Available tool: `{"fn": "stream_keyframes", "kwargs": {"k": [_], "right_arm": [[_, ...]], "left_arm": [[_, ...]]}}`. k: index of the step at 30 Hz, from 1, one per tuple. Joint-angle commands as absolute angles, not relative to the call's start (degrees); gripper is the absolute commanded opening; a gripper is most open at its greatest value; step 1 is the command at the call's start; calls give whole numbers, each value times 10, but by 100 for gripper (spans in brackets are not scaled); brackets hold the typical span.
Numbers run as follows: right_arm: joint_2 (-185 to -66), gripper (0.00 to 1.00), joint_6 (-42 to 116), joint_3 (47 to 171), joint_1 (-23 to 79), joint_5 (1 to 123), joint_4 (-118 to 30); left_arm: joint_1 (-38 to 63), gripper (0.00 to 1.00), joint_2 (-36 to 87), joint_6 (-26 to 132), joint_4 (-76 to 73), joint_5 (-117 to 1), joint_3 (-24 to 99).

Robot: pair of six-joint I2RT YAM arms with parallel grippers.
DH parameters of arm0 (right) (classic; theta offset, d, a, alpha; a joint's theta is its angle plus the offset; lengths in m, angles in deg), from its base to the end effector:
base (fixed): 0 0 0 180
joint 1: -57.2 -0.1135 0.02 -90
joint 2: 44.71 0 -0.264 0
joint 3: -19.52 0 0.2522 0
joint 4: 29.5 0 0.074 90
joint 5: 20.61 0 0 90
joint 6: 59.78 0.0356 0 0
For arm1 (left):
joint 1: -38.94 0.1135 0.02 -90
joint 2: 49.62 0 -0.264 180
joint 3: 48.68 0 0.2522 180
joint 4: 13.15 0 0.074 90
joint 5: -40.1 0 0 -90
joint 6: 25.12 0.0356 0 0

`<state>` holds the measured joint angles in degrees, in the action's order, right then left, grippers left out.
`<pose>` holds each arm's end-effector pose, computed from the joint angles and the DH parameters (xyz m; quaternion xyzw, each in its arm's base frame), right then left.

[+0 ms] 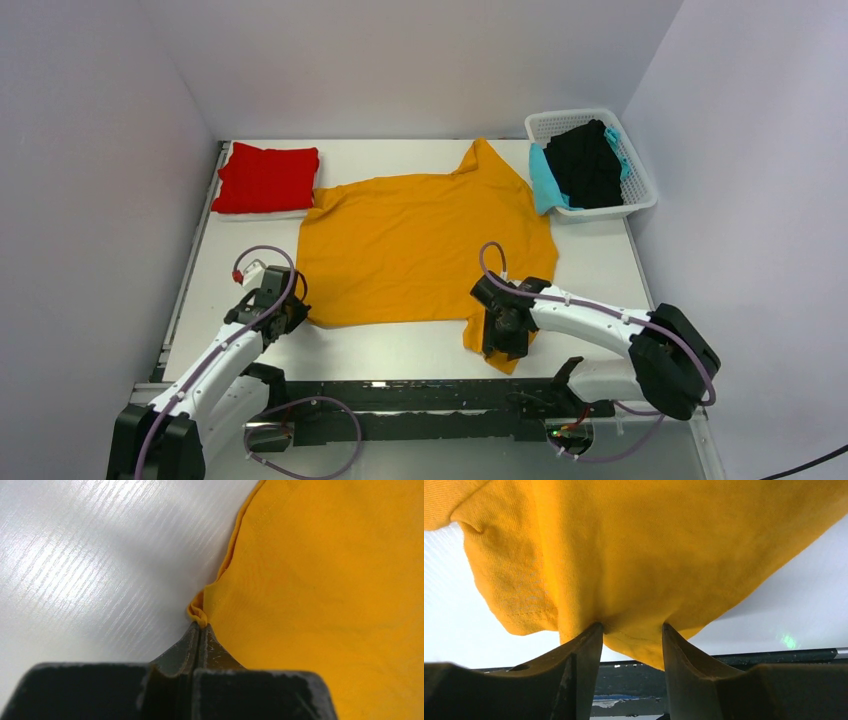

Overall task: Fold and stack the t-shirts
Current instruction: Grab the side of the flattened tshirt closest away from the robot with both arms, then fold the flattened tshirt in 1/3 of the way

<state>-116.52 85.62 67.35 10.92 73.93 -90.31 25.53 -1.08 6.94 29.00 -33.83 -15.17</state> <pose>0.1250 0.1267 0.1528 0.0812 0.9949 0.0102 0.0594 0.1457 -0.0246 0.1550 -0.3964 0.8641 -0.0542 0.3054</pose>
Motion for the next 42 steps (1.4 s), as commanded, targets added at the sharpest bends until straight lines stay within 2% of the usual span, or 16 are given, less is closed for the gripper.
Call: {"fn": "stream_keyframes", "kwargs": {"k": [1,4,8,10,12,22,28,34,42], "right_arm": [[-1171,47,849,650,108,727,-889],[-1161,40,860,630,110,715,-886],[-1141,25,864,628,117,730,-910],[-1129,15,864,636,117,736,-938],[-1107,0,863,646,117,725,-965],[-997,0,870,647,113,636,-1093],[-1000,0,853,661,115,650,-1079],[-1040,0,797,766,146,778,-1099],[-1054,0,709,815,258,781,-967]], "left_arm": [[256,0,-11,72,290,-336,-140],[256,0,-9,70,292,-332,-138],[256,0,1,70,293,-333,-135],[256,0,4,70,300,-335,-132],[256,0,3,67,316,-340,-126],[256,0,-67,28,447,-387,-151],[256,0,-141,27,486,-398,-144],[256,0,-140,54,409,-433,-113],[257,0,-45,74,320,-407,-48]]}}
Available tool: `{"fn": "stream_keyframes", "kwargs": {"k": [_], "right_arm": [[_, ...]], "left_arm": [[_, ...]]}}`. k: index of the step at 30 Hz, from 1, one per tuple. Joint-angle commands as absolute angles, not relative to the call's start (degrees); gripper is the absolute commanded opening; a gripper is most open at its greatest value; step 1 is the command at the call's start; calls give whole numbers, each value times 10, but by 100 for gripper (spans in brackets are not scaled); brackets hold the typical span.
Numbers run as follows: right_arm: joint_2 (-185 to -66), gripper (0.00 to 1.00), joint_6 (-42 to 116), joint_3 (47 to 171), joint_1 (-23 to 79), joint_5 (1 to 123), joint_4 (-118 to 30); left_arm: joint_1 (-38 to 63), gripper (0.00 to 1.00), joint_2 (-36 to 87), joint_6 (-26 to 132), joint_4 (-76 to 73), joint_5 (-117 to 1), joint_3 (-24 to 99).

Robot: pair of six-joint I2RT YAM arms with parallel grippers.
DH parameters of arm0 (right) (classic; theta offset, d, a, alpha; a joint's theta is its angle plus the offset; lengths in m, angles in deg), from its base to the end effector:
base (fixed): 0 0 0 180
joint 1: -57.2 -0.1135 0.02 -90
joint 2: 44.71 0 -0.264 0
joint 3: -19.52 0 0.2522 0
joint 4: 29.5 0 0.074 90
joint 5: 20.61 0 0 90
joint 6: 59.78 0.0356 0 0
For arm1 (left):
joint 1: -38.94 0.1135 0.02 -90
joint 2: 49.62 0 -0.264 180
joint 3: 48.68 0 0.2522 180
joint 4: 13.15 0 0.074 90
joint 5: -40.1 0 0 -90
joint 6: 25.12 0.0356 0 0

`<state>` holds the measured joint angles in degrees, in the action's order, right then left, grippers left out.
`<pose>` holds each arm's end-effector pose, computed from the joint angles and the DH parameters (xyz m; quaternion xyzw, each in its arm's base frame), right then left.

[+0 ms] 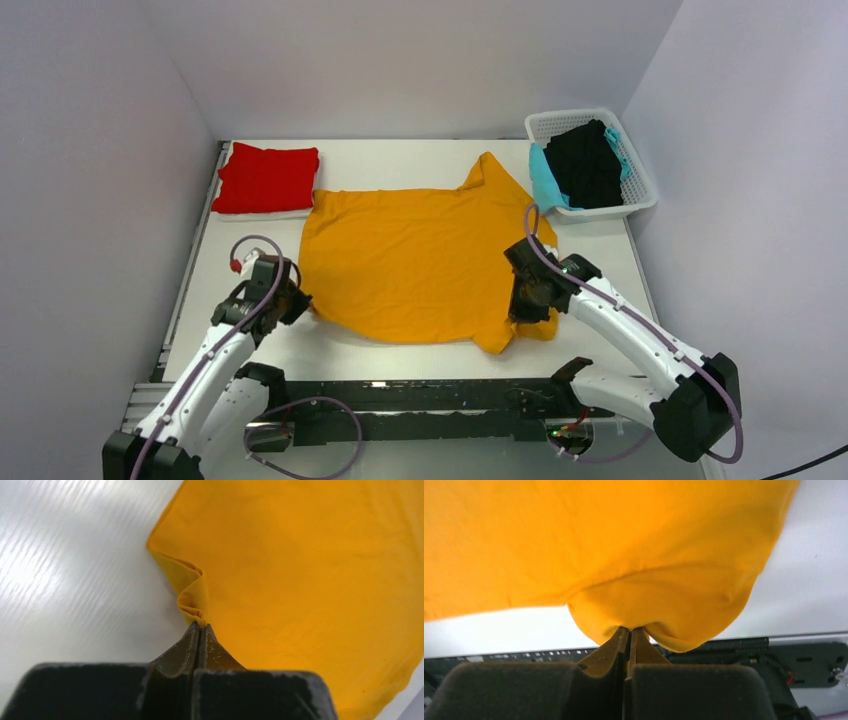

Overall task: Fold and stack the t-shirts
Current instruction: Fold the flattened tshirt in 1/3 of the way

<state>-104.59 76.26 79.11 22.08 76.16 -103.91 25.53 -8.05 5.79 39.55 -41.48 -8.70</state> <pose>0.1403 0.0935 0.2351 0.1020 0.9841 0.0420 0.1390 0.1358 -0.0270 0.1930 -0.3892 0.8661 -0.1245 0.2879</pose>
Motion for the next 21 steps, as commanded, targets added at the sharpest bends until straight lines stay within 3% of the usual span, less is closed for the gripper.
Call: {"fn": "stream_keyframes", "kwargs": {"k": [1,21], "right_arm": [[-1059,0,702,824,267,785,-946],[-1207,0,631,931,337,823,-868]], "left_arm": [[259,0,-32,73,309,-404,-43],[312,0,95,72,223,-367,6]]}}
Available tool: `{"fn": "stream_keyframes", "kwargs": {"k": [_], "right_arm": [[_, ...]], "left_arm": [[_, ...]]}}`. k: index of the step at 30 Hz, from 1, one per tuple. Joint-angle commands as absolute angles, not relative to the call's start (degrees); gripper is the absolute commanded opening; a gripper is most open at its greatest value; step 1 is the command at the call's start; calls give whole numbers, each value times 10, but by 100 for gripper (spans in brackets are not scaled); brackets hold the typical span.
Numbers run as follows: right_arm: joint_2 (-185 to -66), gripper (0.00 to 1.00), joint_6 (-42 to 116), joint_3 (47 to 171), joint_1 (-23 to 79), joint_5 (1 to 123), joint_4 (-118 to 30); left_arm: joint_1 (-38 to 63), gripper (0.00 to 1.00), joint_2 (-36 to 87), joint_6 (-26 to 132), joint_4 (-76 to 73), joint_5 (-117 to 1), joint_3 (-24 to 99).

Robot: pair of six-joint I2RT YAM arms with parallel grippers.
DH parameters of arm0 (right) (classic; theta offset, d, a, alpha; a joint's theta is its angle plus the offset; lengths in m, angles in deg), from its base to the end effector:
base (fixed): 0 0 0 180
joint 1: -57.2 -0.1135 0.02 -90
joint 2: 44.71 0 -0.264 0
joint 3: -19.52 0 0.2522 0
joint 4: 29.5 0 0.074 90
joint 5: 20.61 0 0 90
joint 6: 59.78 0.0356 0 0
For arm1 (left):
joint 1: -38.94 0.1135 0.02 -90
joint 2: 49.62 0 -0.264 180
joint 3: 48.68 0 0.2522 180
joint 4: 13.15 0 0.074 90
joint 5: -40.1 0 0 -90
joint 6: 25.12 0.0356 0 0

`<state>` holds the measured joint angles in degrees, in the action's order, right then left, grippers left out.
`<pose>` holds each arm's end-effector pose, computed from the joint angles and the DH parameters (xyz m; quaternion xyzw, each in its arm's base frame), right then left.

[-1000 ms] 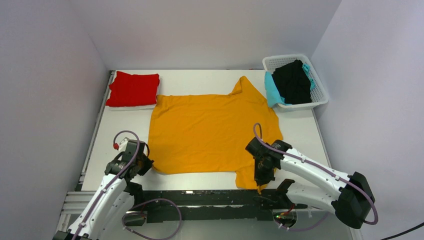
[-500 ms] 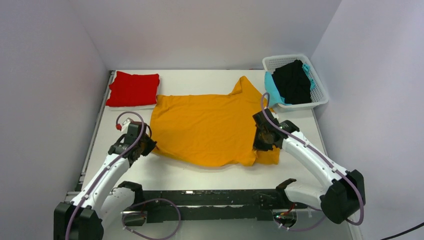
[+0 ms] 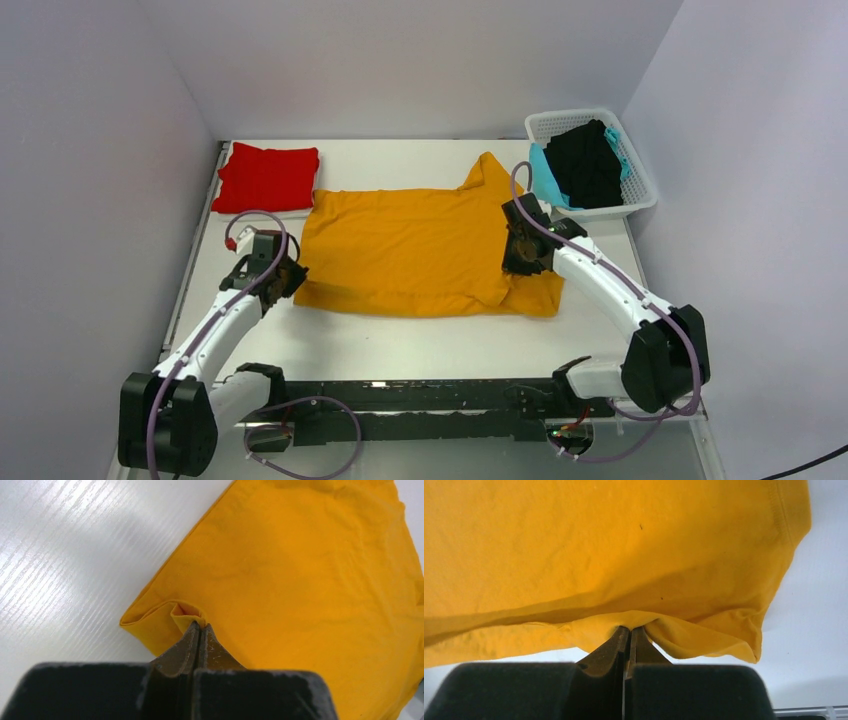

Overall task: Fold and stack the t-shirts
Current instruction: Fold the flattened tshirt in 1/3 of the way

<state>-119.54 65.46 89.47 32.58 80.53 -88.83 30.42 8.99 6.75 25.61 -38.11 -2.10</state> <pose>0.2298 0.0977 0.2488 0.1114 0.9640 0.0288 0.2397 0.1969 -0.0221 0.2020 -0.4244 0.8361 -0.1025 0.3320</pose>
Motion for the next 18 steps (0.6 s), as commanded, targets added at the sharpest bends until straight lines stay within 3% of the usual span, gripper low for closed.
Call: {"fn": "stream_keyframes", "kwargs": {"k": [1,18], "right_arm": [[-1210,0,629,935,339,825,-864],[-1342,0,572,1036,380,827,-829]], "left_arm": [[313,0,97,74,223,-365,9],[332,0,193,80,186,-343,62]]}}
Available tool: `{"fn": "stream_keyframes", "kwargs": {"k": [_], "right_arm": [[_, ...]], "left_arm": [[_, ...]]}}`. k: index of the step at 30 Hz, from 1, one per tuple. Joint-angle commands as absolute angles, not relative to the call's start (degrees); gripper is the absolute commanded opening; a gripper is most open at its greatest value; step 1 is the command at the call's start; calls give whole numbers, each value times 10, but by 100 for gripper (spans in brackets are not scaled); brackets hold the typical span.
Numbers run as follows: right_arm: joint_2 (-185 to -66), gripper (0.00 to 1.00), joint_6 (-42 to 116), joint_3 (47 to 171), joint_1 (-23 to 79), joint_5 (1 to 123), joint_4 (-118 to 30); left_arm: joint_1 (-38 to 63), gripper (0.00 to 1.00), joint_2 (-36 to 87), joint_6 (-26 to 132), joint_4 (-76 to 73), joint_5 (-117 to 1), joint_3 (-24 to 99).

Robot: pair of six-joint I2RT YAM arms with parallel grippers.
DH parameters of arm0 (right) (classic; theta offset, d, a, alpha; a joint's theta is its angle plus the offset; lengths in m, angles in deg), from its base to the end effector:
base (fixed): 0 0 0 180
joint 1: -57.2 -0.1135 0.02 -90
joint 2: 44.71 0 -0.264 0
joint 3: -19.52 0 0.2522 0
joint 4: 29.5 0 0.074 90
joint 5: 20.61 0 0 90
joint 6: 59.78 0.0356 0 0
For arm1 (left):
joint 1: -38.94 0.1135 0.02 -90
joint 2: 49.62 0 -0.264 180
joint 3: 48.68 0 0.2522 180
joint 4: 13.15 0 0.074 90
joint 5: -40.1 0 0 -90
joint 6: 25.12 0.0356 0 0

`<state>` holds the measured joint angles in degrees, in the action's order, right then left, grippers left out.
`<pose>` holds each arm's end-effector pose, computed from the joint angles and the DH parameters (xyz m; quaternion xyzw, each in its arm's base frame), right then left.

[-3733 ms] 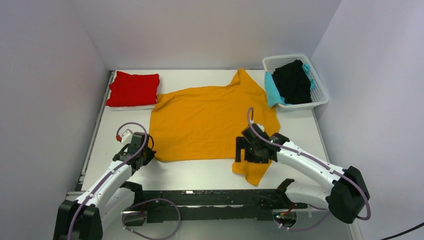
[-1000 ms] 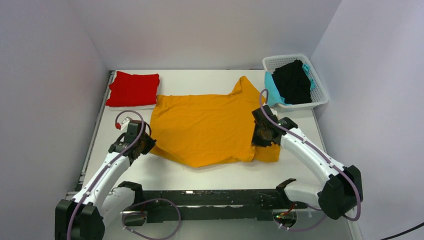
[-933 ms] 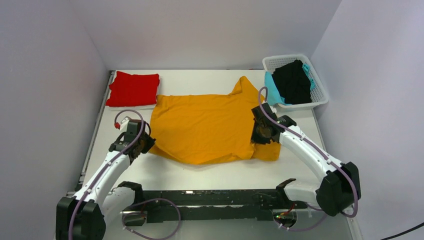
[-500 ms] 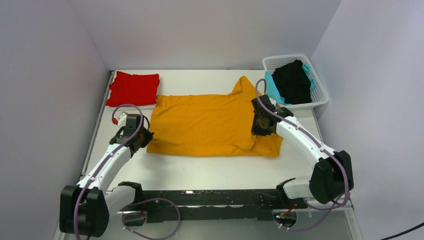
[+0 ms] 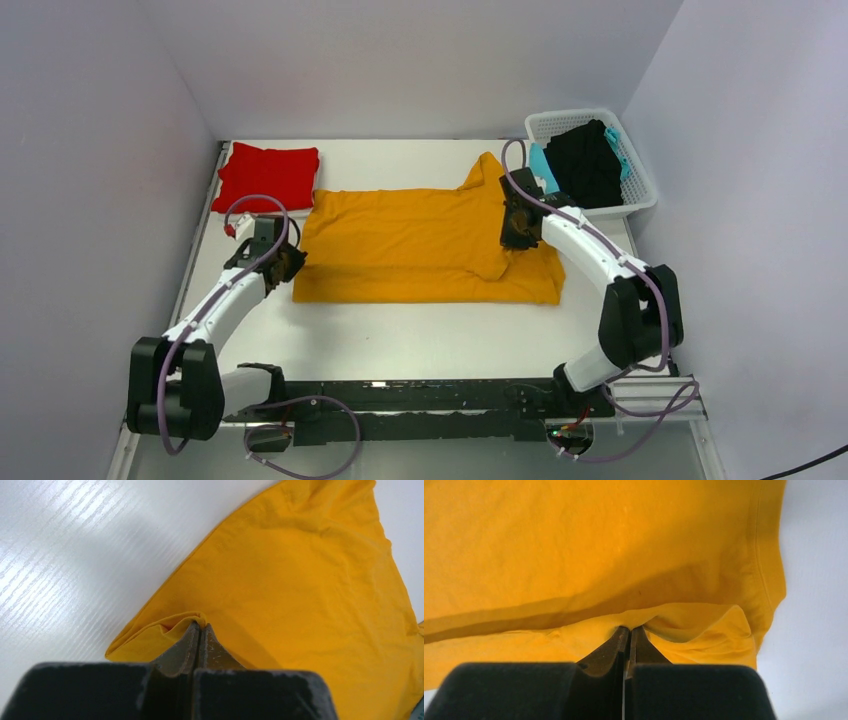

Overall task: Fold and stack the t-shirts
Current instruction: Fold the flattened tshirt in 1/3 of the way

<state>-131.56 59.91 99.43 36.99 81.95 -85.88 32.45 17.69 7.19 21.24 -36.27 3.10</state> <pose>0.2886 0.0980 0.2495 0.1051 0.9618 0.0002 0.2528 0.2305 -0.0178 0.2065 -0.4397 0.8237 -0.0863 0.3475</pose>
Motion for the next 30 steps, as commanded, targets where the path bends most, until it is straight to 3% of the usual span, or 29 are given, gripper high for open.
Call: {"fn": "stream_keyframes", "kwargs": {"k": [1,12,13,14,15,16,17,18,21,22,30], "right_arm": [[-1353,0,569,1042,382,825,-829],[-1518,3,555,1161,405,792,-805],[-1546,4,559,1191,409,787,-808],[-1572,7,565,1221,411,787,-810],[-1600,16,574,1258,413,787,-821],[-1629,32,581,1296,416,784,-843],[-1651,44,583,1333,417,785,-865],[-1666,53,585,1357,417,787,-876],[-1647,91,582,1373,417,794,-862],[-1629,98,581,1358,418,795,-850],[-1430,100,603,1058,417,724,-717]], "left_arm": [[333,0,200,84,180,-346,65],[335,1,307,105,176,-355,118],[335,10,311,108,177,-352,122],[335,28,313,110,177,-351,125],[336,52,312,112,182,-351,131],[336,76,310,116,187,-352,137],[336,92,308,120,192,-356,142],[336,99,301,125,193,-359,146],[336,99,281,139,199,-364,152],[335,100,273,144,203,-367,154],[331,99,234,196,184,-476,134]]}}
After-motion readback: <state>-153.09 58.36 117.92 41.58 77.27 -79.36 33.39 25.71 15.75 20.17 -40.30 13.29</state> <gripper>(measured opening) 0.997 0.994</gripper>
